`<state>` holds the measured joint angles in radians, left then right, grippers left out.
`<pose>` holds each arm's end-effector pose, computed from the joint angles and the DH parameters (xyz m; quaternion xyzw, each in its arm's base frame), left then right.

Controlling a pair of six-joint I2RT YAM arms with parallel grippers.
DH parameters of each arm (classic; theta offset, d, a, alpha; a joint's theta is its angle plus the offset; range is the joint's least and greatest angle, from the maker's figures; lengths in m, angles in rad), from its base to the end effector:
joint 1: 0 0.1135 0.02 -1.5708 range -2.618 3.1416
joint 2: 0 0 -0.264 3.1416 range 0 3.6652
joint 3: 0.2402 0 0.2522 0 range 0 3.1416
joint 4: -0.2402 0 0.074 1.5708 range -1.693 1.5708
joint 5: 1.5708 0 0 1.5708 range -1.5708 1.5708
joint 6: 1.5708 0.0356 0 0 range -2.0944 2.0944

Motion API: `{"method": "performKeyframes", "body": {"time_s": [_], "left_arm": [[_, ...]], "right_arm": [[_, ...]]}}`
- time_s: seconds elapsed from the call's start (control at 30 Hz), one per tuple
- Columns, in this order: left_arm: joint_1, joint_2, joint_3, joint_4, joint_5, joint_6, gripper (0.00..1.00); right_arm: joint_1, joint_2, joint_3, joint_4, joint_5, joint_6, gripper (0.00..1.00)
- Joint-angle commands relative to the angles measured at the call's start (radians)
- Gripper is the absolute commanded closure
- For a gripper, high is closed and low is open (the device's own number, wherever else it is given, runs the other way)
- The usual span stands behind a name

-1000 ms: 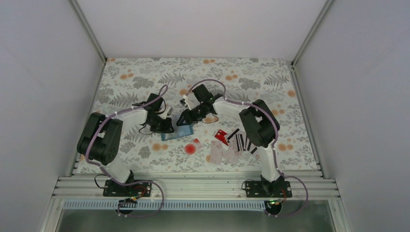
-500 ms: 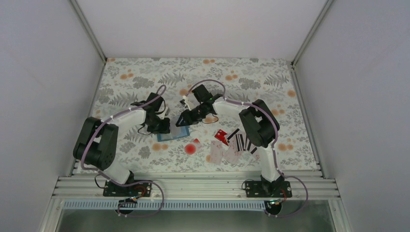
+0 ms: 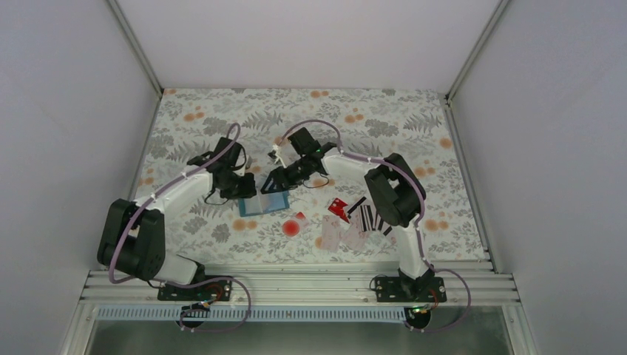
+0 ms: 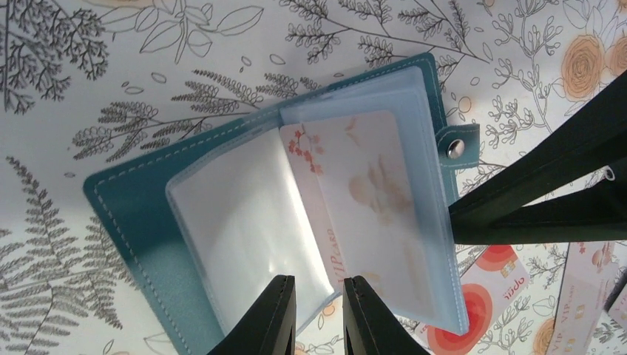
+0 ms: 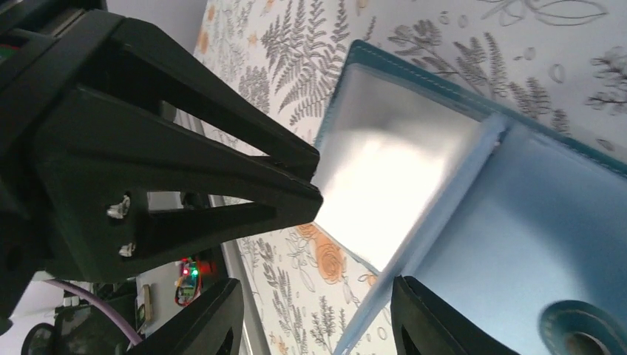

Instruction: Put the credit cards into the card holder

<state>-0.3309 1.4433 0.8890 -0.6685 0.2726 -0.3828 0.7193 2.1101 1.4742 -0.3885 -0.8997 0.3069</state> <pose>0.2458 -0.0946 0.1956 -0.0018 0.9760 -0.1853 0.1140 0.3113 0.3097 0.1607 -0.2924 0.8247 0.4841 0.0062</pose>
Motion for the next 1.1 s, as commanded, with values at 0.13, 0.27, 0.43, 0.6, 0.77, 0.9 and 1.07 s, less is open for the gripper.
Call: {"method": "performKeyframes", "body": {"time_s": [0.13, 0.27, 0.43, 0.6, 0.77, 0.9, 1.07], "left_arm": [[0.053, -0.110, -0.026, -0.031, -0.031, -0.049, 0.81], [0.076, -0.143, -0.042, -0.047, -0.035, -0.070, 0.81], [0.102, -0.199, -0.066, -0.065, -0.035, -0.085, 0.81], [0.118, -0.226, -0.070, -0.084, -0.032, -0.073, 0.81], [0.128, -0.234, -0.059, -0.092, -0.028, -0.064, 0.81], [0.129, -0.239, -0.042, -0.100, -0.027, -0.052, 0.81], [0.130, -0.240, -0.030, -0.106, -0.015, -0.037, 0.81]], "right_arm": [[0.062, 0.050, 0.070, 0.011, -0.037, 0.026, 0.48], [0.086, 0.087, 0.097, 0.020, -0.023, 0.046, 0.48], [0.105, 0.110, 0.129, 0.037, -0.017, 0.070, 0.48], [0.115, 0.127, 0.155, 0.048, -0.023, 0.095, 0.48], [0.120, 0.136, 0.183, 0.046, -0.024, 0.106, 0.48], [0.119, 0.133, 0.208, 0.030, -0.005, 0.101, 0.48], [0.119, 0.104, 0.232, -0.024, 0.056, 0.081, 0.48]]}}
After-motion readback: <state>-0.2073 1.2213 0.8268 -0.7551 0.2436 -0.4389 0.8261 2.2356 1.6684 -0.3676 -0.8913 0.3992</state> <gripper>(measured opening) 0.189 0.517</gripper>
